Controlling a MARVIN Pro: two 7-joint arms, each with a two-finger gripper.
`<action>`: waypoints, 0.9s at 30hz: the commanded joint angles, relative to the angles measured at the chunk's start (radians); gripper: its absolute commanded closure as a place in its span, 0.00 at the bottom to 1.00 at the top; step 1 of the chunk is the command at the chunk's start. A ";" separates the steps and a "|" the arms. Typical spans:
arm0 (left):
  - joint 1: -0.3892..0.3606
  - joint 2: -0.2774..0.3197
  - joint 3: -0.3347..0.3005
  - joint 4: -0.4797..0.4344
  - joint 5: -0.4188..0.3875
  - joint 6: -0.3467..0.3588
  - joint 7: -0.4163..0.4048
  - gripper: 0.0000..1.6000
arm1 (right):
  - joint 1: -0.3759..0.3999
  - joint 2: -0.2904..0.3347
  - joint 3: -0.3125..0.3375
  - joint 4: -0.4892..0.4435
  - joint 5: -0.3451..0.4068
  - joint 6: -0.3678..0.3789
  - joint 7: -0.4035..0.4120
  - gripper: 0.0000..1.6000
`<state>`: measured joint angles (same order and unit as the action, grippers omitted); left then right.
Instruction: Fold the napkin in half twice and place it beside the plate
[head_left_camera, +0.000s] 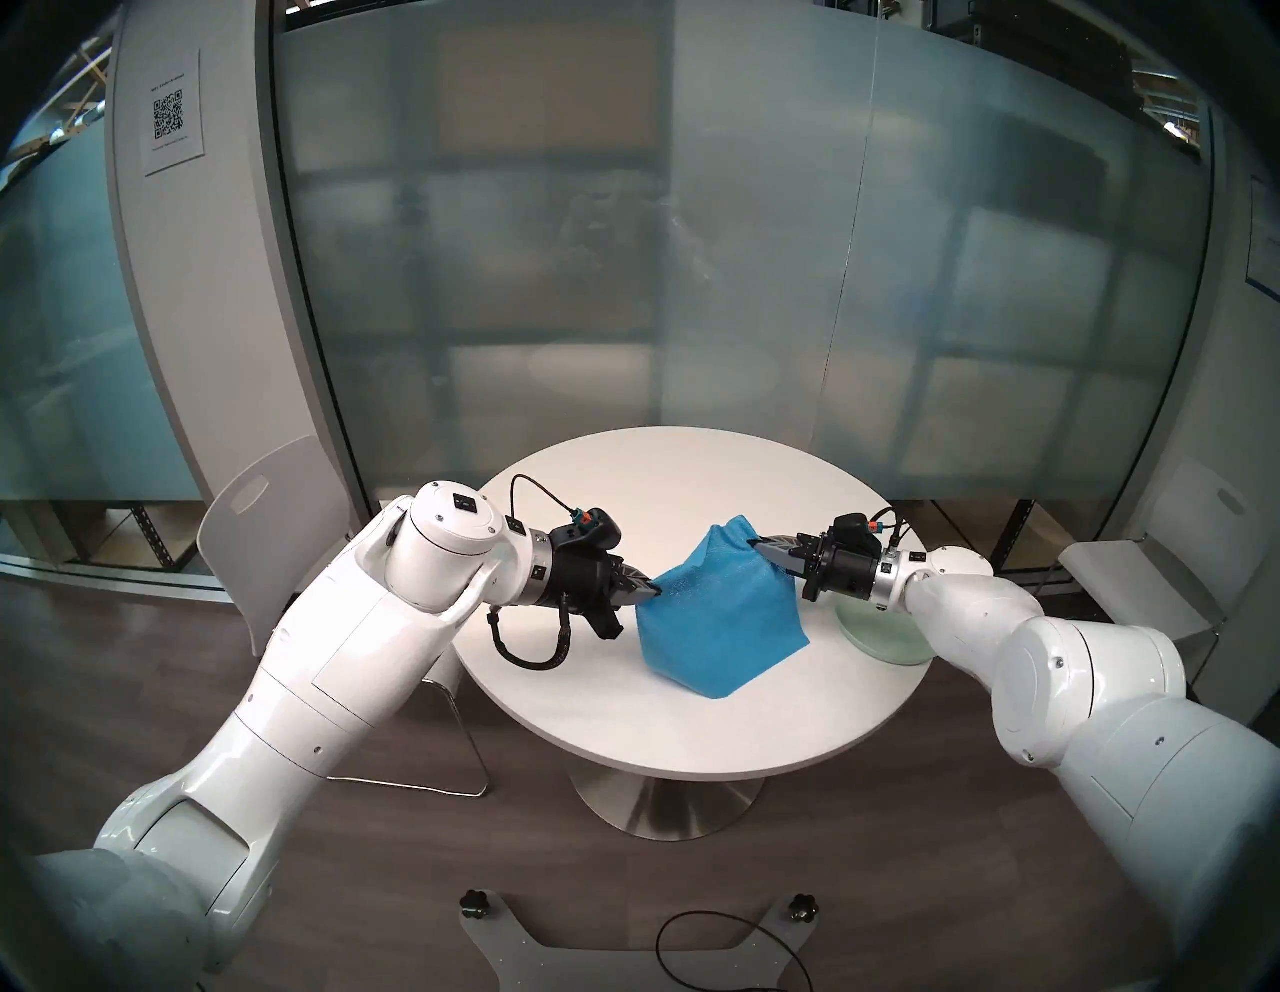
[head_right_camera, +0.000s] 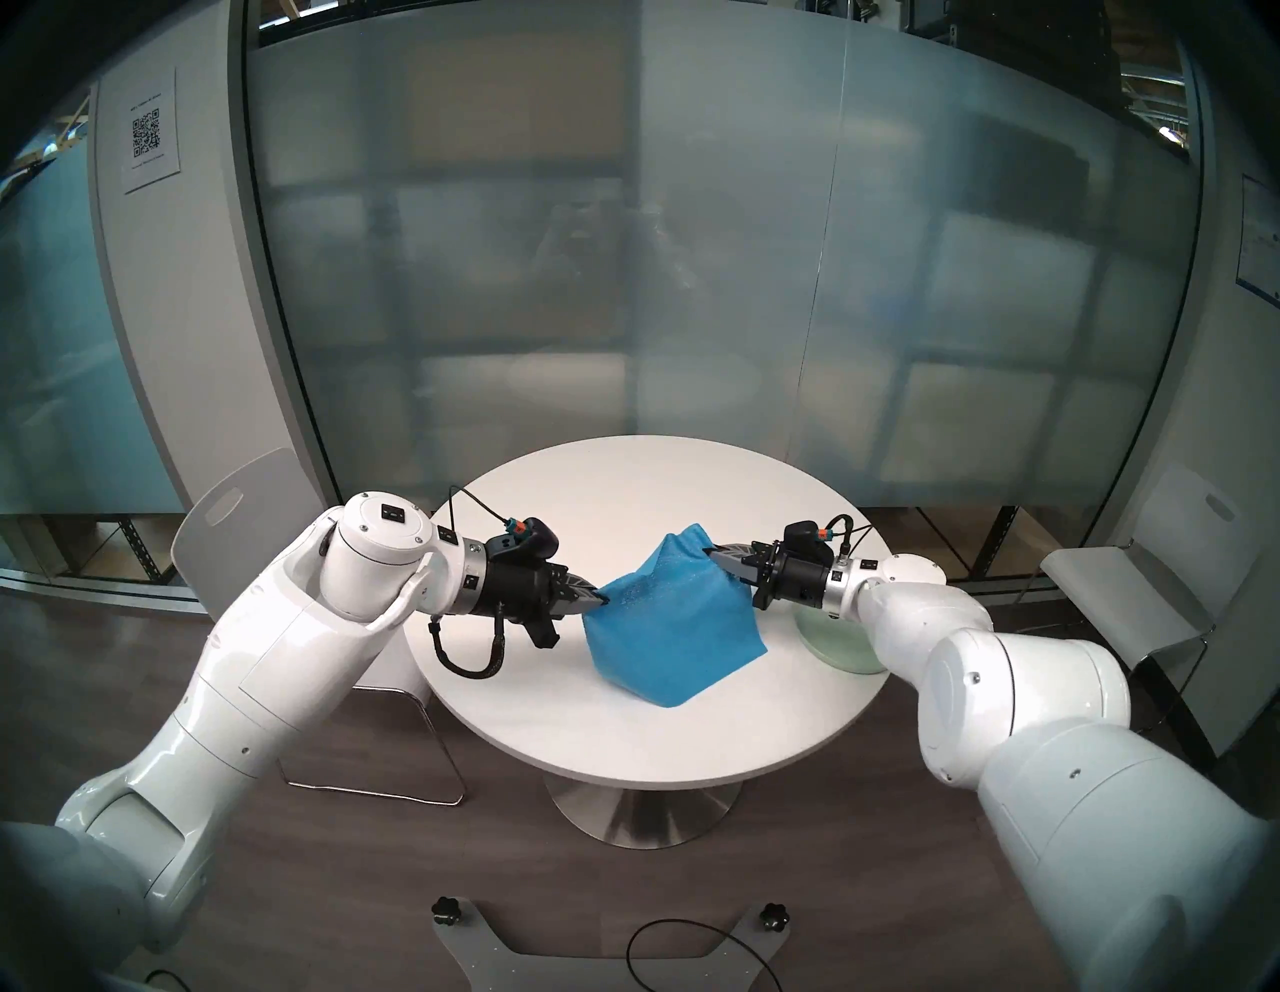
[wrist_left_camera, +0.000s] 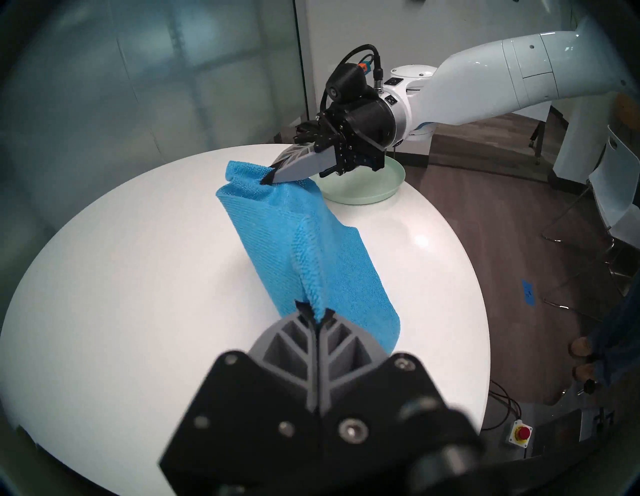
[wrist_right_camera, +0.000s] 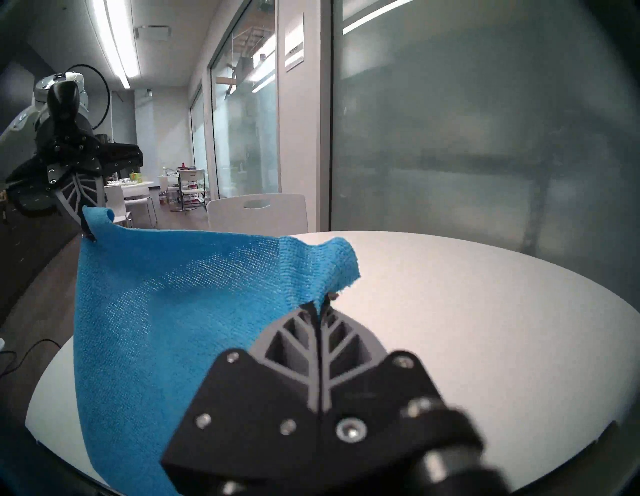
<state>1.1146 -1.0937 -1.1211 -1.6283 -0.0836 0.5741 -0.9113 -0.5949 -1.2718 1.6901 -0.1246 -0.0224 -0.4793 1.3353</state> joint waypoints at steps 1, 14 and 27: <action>-0.075 -0.015 -0.019 0.006 0.009 -0.011 0.010 1.00 | 0.028 0.010 0.040 -0.031 0.041 -0.042 0.029 1.00; -0.122 -0.036 -0.028 0.037 0.027 -0.024 0.034 1.00 | 0.002 -0.005 0.092 -0.052 0.073 -0.109 0.027 1.00; -0.125 -0.042 -0.030 0.036 0.031 -0.031 0.041 1.00 | -0.034 -0.032 0.102 -0.061 0.075 -0.141 0.006 1.00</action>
<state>1.0134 -1.1269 -1.1404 -1.5798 -0.0459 0.5483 -0.8685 -0.6198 -1.2873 1.7898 -0.1656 0.0379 -0.6012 1.2381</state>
